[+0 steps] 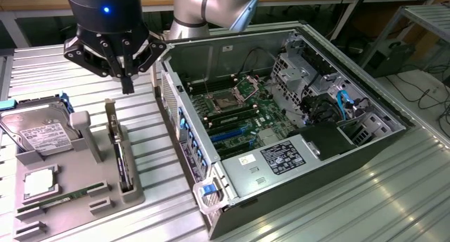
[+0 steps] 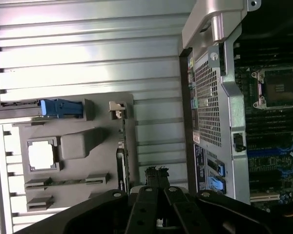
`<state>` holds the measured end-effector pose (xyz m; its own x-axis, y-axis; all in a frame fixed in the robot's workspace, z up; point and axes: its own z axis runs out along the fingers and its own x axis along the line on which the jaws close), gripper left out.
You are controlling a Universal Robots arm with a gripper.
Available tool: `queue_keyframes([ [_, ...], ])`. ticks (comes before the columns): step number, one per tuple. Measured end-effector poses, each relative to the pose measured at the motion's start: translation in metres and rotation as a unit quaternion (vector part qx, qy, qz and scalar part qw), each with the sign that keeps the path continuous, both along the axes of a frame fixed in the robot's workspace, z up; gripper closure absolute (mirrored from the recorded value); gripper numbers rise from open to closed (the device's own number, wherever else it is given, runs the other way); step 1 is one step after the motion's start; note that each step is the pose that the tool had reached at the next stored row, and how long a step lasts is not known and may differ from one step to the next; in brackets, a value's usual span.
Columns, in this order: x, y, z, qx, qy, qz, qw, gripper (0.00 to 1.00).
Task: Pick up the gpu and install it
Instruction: 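Reach for the gpu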
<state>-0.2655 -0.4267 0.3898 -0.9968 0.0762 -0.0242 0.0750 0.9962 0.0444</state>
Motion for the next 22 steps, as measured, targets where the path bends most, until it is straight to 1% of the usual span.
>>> queue_keyframes([
  [13, -0.014, -0.0041, -0.0009, 0.0, 0.0, 0.0, 1.0, 0.89],
  [16, -0.02, -0.0057, -0.0012, 0.0, 0.0, 0.0, 1.0, 0.89],
  [22, -0.027, -0.0073, -0.0016, 0.0, 0.0, 0.0, 1.0, 0.89],
])
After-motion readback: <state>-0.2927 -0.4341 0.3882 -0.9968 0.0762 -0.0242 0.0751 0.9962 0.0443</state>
